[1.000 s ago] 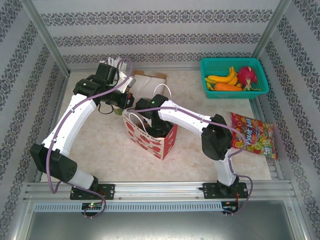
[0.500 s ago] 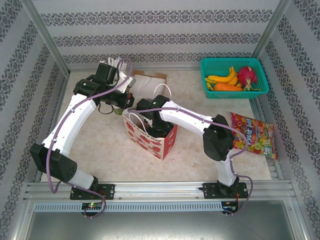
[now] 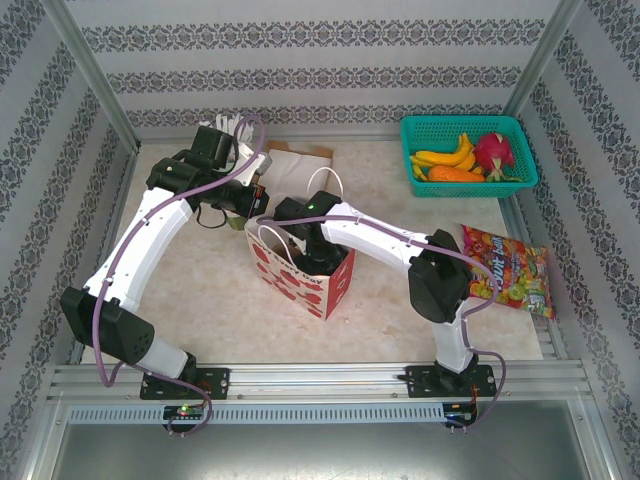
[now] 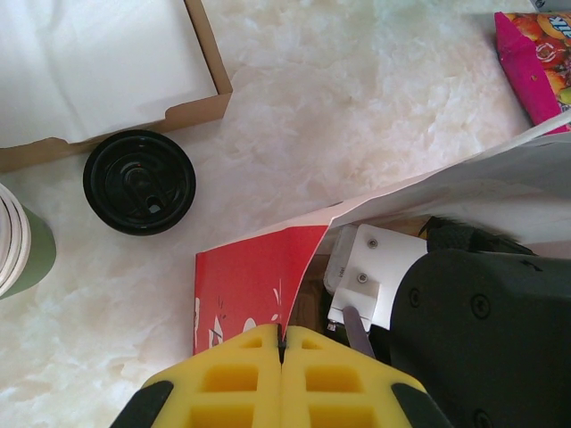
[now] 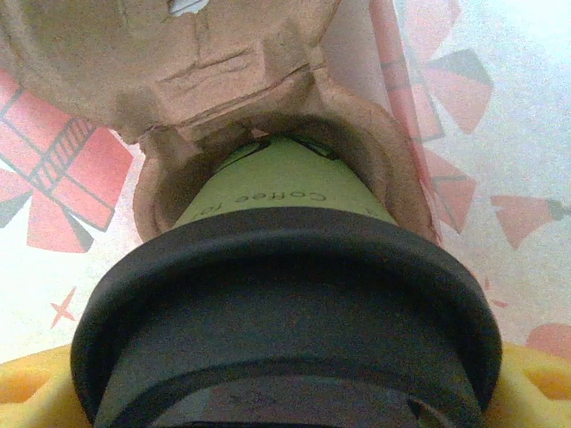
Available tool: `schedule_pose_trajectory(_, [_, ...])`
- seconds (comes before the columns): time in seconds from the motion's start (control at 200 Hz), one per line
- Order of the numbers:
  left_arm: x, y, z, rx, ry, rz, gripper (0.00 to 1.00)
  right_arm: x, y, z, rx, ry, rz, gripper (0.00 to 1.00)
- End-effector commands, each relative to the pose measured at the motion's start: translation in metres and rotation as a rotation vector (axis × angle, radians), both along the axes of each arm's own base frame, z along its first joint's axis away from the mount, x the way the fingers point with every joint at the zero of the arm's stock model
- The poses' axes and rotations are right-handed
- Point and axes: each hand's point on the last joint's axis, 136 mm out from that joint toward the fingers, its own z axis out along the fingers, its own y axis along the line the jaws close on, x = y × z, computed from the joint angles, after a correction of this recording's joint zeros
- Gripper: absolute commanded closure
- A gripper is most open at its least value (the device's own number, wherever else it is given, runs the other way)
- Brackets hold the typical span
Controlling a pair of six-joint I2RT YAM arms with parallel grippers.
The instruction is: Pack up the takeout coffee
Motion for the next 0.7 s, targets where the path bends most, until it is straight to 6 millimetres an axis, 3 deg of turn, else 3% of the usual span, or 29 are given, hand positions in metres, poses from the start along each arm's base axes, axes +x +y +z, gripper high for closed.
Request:
schedule_pose_trajectory(0.0, [0.002, -0.002, 0.004, -0.021, -0.016, -0.002, 1.0, -0.003, -0.014, -0.048, -0.106, 0.062, -0.027, 0.35])
schedule_pose_trajectory(0.694, [0.001, -0.004, 0.005, -0.029, -0.018, -0.012, 1.0, -0.005, -0.018, -0.059, -0.13, 0.068, -0.029, 0.35])
